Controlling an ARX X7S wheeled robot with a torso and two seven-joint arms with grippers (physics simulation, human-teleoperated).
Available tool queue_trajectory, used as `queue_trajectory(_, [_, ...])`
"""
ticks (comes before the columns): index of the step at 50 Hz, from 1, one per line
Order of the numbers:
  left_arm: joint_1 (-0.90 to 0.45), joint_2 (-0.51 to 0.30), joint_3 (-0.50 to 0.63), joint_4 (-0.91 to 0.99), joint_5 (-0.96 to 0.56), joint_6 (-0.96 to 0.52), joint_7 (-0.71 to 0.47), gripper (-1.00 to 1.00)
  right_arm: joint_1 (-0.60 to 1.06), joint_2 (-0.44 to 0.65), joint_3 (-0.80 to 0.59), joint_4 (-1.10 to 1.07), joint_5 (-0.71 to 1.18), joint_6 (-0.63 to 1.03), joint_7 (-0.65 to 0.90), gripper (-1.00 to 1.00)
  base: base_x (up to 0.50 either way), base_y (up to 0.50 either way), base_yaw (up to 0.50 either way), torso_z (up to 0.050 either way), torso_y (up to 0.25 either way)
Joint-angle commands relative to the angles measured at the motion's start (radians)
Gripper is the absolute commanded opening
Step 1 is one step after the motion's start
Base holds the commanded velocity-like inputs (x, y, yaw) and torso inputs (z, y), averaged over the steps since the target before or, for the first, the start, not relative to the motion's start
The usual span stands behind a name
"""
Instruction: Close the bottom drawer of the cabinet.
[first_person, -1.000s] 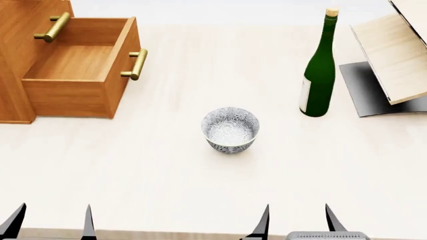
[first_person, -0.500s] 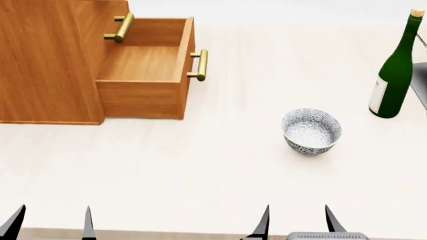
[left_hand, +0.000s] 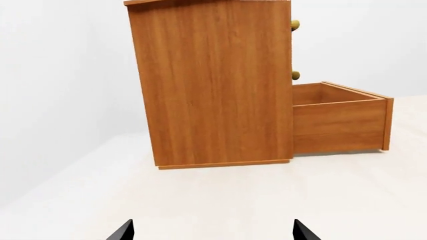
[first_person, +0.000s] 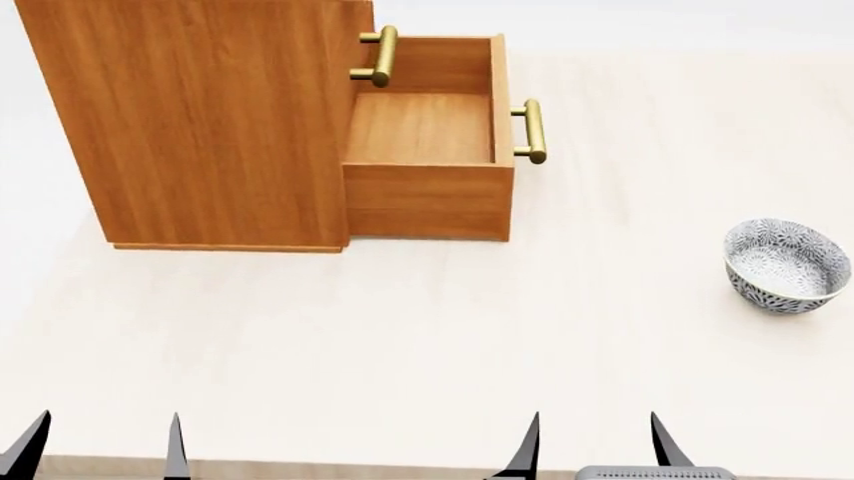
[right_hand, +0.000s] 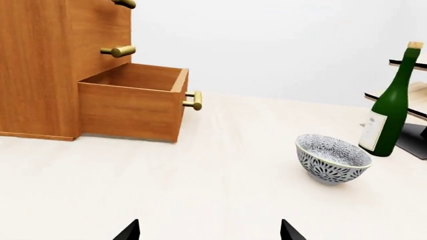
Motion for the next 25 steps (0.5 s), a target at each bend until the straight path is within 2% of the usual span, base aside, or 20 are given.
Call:
queue_trajectory(1, [-0.003,-0.006,0.008,-0.018,-0.001,0.013,-0.013,1.00,0.001,0.007,-0.005,0.004,0.010,-0.004,0.007,1.00,0.00,0.50,0.00,0.000,0.000])
queue_trajectory(16, [-0.010,-0.015,0.020,-0.031,0.003,0.022,-0.028,1.00,-0.001,0.015,-0.002,0.001,0.035,-0.007,0.010,1.00,0.00,0.49,0.00,0.000,0.000])
queue_trajectory(25, [-0.018,-0.017,0.022,-0.053,0.003,0.020,-0.041,1.00,0.011,0.007,0.005,-0.009,0.042,0.052,0.041,1.00,0.00,0.00,0.00,0.000,0.000])
